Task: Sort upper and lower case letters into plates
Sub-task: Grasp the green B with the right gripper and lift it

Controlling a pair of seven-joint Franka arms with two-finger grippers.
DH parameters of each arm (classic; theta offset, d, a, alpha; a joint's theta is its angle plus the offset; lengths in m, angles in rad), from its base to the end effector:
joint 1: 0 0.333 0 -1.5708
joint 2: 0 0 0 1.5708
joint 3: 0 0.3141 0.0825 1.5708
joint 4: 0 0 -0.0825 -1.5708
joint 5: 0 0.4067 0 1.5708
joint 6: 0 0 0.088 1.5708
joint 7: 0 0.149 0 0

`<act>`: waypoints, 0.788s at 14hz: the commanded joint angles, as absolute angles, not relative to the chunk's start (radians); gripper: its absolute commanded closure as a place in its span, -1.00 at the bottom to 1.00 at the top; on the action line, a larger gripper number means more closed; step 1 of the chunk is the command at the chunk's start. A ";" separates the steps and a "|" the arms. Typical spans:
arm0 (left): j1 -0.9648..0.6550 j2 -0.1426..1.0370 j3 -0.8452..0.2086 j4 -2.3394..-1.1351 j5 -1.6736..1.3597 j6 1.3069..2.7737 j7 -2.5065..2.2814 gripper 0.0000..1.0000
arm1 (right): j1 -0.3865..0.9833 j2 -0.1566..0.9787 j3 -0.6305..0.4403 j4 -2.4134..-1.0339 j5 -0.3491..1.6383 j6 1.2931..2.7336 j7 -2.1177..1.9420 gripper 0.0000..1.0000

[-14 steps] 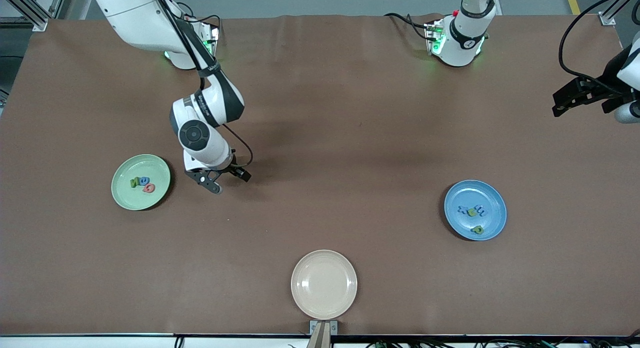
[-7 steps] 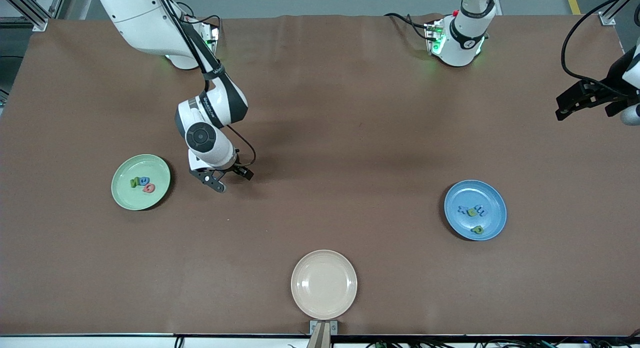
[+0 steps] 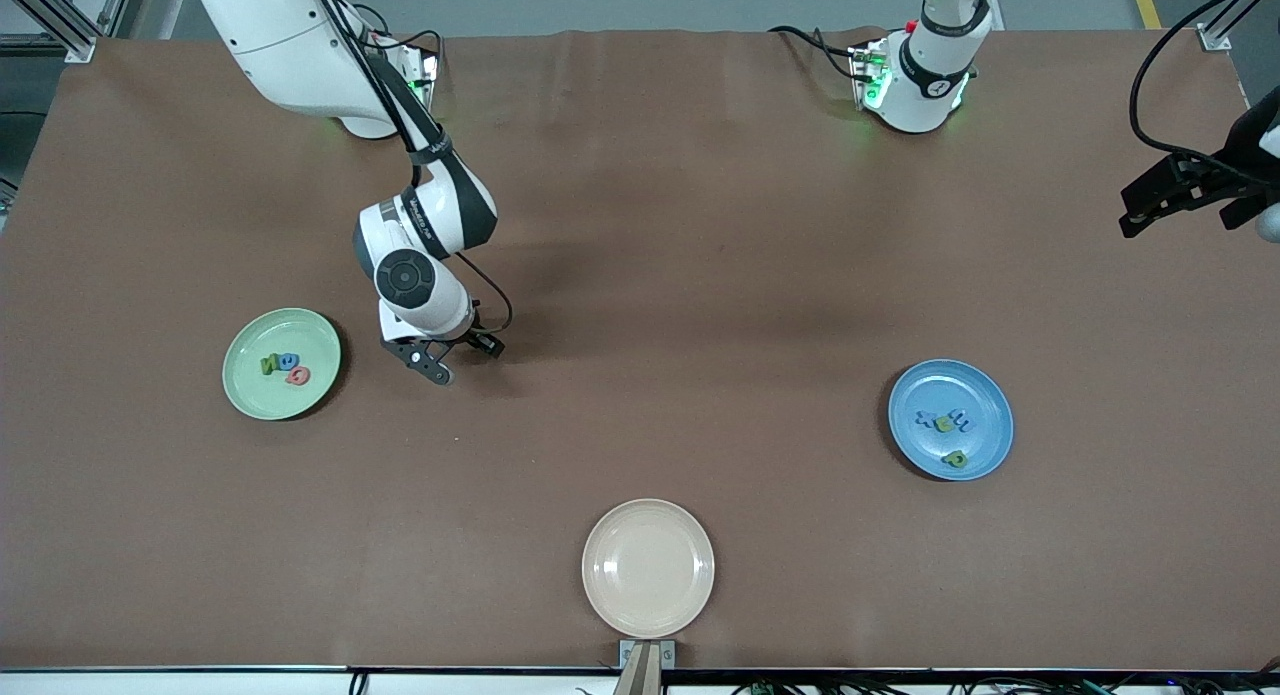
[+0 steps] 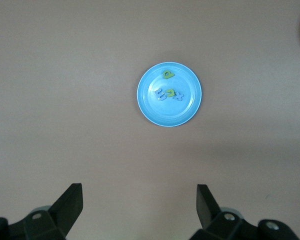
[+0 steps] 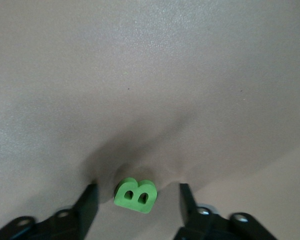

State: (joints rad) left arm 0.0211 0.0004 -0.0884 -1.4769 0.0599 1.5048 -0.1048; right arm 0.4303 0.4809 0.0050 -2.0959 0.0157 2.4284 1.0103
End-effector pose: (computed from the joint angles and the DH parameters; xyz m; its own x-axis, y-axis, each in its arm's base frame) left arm 0.5712 -0.0292 0.6209 0.9986 0.0413 0.0337 0.0431 -0.9975 -0.0564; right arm 0.5173 0.2413 0.1136 0.8259 -0.5570 -0.0877 -0.5464 -0.8290 0.1196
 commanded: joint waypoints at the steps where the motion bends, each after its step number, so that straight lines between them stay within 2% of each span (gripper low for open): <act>1: 0.021 -0.012 -0.089 -1.477 0.044 1.500 -0.084 -0.99 | 0.436 0.482 0.002 -2.108 0.021 2.450 1.025 -0.12; 3: 0.021 -0.012 -0.089 -1.477 0.043 1.509 -0.086 -0.99 | 0.439 0.492 0.002 -2.108 0.021 2.468 1.025 0.03; 11: 0.017 -0.014 -0.094 -1.480 0.043 1.516 -0.084 -0.99 | 0.442 0.515 0.003 -2.108 0.021 2.499 1.025 0.41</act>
State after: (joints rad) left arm 0.0180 0.0004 -0.0960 -1.4760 0.0598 1.5126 -0.1047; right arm 0.4326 0.4806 0.0070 -2.0991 0.0173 2.4654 1.0107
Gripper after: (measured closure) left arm 0.000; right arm 0.626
